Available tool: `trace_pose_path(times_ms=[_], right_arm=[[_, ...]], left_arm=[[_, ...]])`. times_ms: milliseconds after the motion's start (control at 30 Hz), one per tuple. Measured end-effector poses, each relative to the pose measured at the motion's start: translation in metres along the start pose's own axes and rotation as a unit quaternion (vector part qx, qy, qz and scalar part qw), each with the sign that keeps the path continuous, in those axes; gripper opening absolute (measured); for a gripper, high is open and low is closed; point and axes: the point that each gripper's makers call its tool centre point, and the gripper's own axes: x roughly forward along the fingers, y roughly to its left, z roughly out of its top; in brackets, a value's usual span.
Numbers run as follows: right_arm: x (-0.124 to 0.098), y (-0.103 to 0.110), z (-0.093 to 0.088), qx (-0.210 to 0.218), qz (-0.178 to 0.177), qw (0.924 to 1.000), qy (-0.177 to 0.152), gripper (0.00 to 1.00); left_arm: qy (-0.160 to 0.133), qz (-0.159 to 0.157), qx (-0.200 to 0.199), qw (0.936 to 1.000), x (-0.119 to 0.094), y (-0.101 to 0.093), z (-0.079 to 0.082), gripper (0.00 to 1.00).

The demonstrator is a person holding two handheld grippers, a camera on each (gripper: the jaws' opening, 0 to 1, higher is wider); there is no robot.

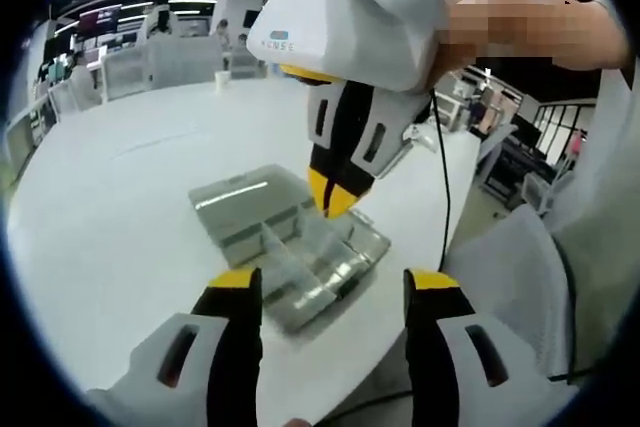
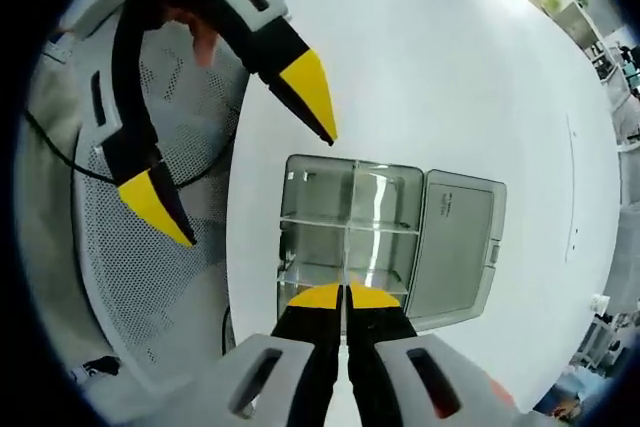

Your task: Insert the divider into the dual guide fixture by aligning both edges with the guide slots and pushing it downward to the bottom, including one-sided entry, uneven engagement, binding, and posture correction.

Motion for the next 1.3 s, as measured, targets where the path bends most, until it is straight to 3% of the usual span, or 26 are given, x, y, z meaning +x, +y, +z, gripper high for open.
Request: trace_pose_path(times_ms=[500,1300], right_arm=[[0.0019,-0.0022,-0.0010,0.011,-0.004,0.9999,-0.006,0.00],[-0.0002,-0.0014,-0.0005,0.012,0.000,0.9997,0.021,0.00]], left_arm=[[0.000,0.000,0.000,1.0000,-0.0009,-0.0018,0.0011,0.56],[-0.001,0.002,-0.002,1.0000,-0.0041,-0.0018,0.0023,0.55]])
